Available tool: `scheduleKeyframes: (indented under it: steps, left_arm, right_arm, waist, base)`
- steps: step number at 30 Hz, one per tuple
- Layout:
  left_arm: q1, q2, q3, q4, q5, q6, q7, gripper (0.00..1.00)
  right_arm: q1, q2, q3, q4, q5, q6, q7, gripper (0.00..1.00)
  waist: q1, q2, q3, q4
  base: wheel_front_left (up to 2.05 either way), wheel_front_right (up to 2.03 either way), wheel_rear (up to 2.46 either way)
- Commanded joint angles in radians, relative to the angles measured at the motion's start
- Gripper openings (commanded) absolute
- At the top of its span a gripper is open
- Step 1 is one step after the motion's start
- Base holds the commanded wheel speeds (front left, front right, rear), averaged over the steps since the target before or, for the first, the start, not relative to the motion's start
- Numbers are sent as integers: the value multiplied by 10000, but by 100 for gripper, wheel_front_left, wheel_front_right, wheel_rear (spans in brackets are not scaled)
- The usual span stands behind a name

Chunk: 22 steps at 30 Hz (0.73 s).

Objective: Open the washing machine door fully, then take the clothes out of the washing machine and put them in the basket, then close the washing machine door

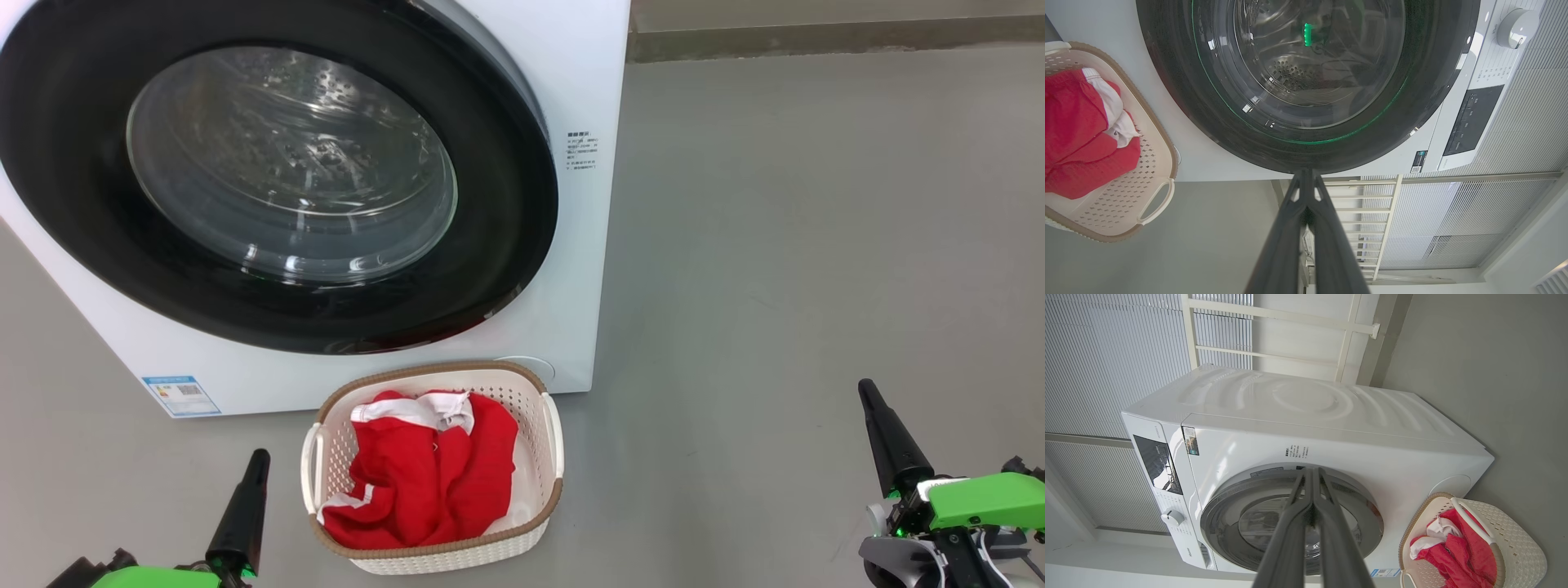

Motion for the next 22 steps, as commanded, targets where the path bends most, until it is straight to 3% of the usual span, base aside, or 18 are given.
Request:
scheduleKeyframes:
  steps: [1, 22]
  left_arm:
    - [-411, 79, 367, -206, -61, -69, 42, 0]
    - [-411, 78, 367, -206, -61, -69, 43, 0]
  right_arm:
    - [-413, -81, 151, -284, 55, -7, 61, 0]
    - [-413, -81, 152, -284, 56, -7, 60, 0]
  waist:
    - [0, 0, 0, 0]
    - [0, 0, 0, 0]
  base:
    - [0, 0, 0]
    - [0, 0, 0]
